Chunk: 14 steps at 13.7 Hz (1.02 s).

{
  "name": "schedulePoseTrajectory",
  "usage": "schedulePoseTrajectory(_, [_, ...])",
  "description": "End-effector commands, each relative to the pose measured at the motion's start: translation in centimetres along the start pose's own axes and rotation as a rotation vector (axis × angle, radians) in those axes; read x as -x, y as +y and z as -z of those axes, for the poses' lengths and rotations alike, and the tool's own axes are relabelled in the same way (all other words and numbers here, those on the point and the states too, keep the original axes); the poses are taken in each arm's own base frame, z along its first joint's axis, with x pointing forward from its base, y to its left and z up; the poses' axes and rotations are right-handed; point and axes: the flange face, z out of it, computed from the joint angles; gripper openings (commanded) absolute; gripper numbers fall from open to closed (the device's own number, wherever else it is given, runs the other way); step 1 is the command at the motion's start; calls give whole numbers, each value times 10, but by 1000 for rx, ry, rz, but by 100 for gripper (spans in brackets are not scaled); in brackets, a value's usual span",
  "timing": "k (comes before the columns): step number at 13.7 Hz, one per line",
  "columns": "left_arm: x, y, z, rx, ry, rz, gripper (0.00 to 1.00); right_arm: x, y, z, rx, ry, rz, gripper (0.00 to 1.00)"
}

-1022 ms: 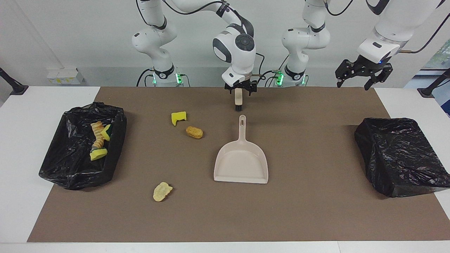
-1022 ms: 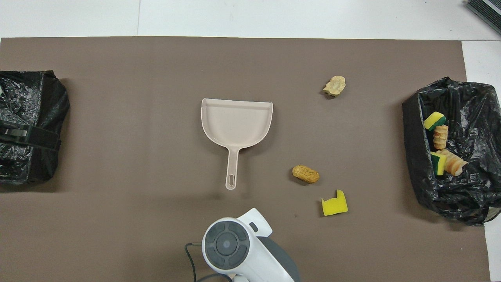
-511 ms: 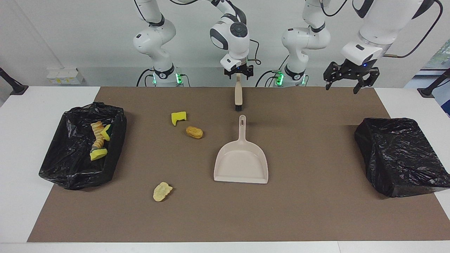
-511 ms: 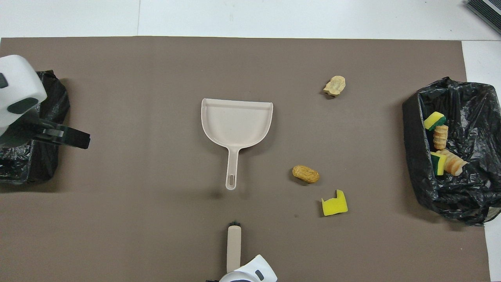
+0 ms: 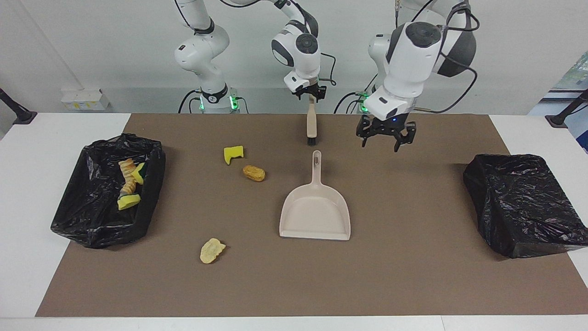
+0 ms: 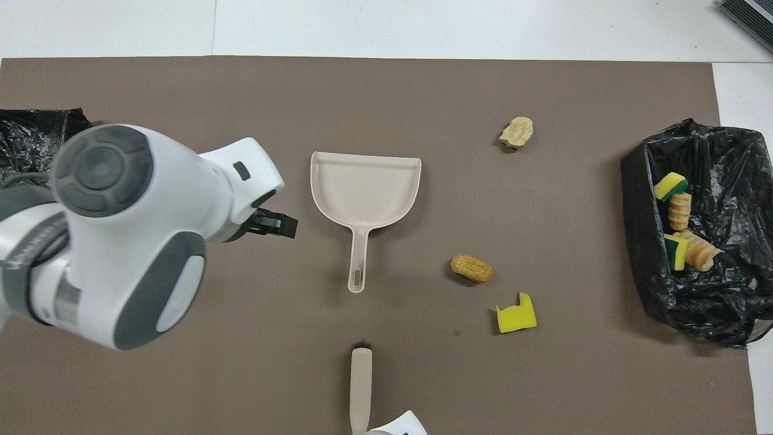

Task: Sweep and dump trash in bin
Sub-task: 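Reach the left gripper toward the dustpan handle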

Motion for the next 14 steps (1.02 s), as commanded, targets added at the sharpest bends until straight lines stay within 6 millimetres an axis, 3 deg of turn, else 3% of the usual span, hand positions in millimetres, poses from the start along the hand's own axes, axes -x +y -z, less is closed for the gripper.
schedulePoseTrajectory(1, [-10, 47, -54, 1, -10, -35, 100, 7, 3, -4, -17, -9, -14, 76])
schedulePoseTrajectory(2, [-9, 64, -73, 4, -5, -23, 100, 16, 1, -8, -10, -9, 10, 75])
schedulePoseTrajectory(6, [8, 120, -129, 14, -2, -2, 100, 16, 0, -12, -7, -8, 40, 66])
schedulePoseTrajectory(10, [24, 134, -162, 10, -14, -10, 100, 15, 0, -13, -5, -10, 69, 49])
schedulePoseTrajectory(14, [23, 139, -159, 14, -4, 12, 100, 12, -1, -22, 5, -12, 98, 45])
